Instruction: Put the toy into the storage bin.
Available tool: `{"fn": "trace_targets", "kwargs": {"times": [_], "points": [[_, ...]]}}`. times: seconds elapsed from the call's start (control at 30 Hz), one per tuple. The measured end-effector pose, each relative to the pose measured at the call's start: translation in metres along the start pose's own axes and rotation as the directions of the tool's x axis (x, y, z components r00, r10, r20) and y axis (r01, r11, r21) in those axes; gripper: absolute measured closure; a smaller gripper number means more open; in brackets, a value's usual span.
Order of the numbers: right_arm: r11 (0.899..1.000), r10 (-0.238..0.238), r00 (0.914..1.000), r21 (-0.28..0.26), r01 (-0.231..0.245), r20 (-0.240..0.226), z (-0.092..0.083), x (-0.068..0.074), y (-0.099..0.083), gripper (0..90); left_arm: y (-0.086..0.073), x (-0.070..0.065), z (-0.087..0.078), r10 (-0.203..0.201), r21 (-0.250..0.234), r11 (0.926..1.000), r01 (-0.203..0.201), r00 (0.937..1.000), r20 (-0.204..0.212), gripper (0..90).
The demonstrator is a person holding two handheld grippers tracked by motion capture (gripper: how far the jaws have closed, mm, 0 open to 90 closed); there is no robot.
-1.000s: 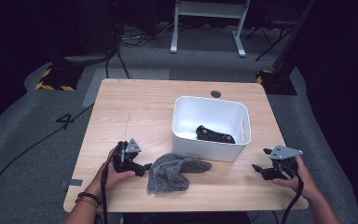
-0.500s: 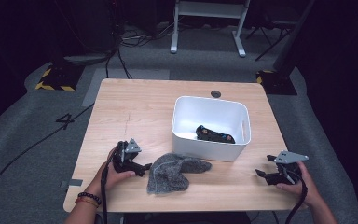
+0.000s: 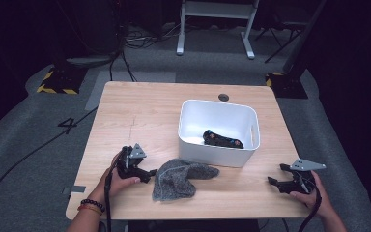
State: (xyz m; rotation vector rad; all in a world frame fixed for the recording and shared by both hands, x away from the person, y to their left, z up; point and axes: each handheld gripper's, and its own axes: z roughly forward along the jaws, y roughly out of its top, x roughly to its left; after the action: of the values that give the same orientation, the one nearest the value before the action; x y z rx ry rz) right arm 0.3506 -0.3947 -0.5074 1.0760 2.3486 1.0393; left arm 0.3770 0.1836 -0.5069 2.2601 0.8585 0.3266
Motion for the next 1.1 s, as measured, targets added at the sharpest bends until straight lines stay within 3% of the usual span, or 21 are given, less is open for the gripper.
{"fn": "trace_targets", "kwargs": {"times": [1.1], "points": [[1.0, 0.007, 1.0, -0.001, -0.007, 0.001, 0.0001, -0.0001, -0.0001, 17.7, -0.0007, -0.001, -0.0006, -0.007, 0.0, 1.0, 0.007, 1.0, -0.002, 8.2]]}}
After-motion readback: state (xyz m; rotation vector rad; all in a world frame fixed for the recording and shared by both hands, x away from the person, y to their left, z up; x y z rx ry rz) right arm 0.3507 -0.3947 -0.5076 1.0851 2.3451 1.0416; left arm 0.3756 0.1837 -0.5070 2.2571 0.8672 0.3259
